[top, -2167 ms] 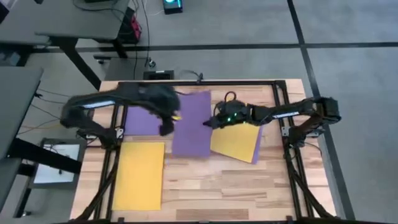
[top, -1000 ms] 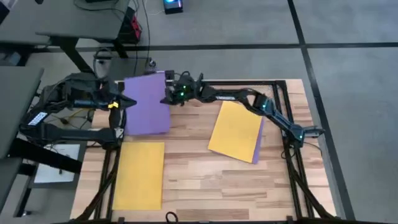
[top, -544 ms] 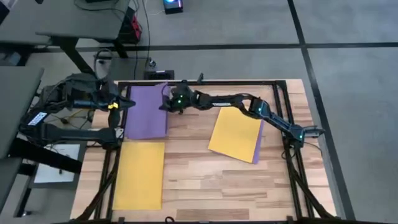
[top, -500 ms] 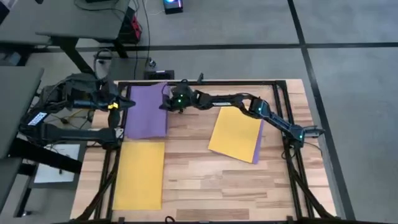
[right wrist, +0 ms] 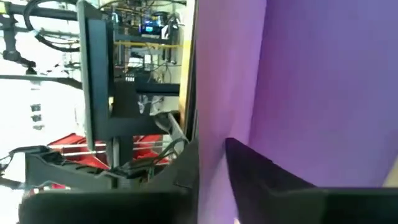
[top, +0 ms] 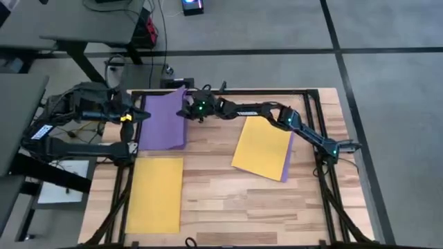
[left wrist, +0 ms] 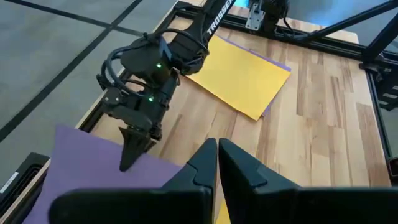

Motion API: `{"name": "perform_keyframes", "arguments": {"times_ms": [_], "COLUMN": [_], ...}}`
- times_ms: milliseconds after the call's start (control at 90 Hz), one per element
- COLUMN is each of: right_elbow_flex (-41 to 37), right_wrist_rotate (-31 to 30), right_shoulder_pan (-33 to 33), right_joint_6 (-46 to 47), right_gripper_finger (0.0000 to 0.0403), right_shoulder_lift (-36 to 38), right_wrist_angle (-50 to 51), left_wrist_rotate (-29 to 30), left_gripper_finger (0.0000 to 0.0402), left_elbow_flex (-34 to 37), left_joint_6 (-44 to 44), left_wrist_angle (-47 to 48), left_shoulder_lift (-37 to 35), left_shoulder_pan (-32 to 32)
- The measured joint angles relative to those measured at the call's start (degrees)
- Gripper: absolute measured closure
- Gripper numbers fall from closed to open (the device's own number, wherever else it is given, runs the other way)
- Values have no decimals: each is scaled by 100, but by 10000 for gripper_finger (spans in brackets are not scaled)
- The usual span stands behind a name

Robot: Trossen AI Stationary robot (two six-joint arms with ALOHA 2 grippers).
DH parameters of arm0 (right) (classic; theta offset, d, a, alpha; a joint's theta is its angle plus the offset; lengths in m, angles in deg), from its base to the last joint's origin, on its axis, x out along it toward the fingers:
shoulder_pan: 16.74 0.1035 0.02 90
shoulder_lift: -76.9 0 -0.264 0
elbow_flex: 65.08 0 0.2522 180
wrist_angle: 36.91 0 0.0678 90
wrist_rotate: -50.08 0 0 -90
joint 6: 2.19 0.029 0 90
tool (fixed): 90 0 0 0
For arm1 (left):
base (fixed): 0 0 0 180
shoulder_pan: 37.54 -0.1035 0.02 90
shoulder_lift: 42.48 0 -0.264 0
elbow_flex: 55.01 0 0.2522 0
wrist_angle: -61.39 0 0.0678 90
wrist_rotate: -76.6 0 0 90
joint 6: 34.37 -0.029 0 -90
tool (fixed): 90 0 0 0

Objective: Organize paper
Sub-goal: Stack the purple paper on top of the other purple paper

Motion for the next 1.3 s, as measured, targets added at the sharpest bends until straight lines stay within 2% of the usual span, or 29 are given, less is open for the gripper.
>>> {"name": "perform_keyframes", "arguments": {"times_ms": [144,267,533,778,844,1067,1178,1300], "right_elbow_flex": [0,0,361,485,487,491,491,485], "right_wrist_rotate": [-43,-49,-107,-138,-45,-50,-231,-646], "right_shoulder_pan": [38,32,7,-18,1,96,62,53], "right_joint_6": [-4,160,487,-32,113,93,135,172], "right_gripper_finger": [273,252,264,270,270,271,271,271], "right_shoulder_lift": [0,0,20,22,28,28,13,-9], "right_wrist_angle": [22,50,201,791,999,894,1167,798], "left_wrist_rotate": [0,0,0,0,0,0,0,0], "left_gripper_finger": [402,402,402,402,402,402,402,402], "left_elbow_flex": [0,0,0,-2,-2,-2,-2,-2], "left_joint_6": [5,126,297,321,355,426,422,416], "left_wrist_angle": [51,50,52,39,35,32,24,24], "left_shoulder_lift": [0,0,0,0,0,0,2,2], "left_shoulder_pan": [0,1,0,1,0,0,0,0]}}
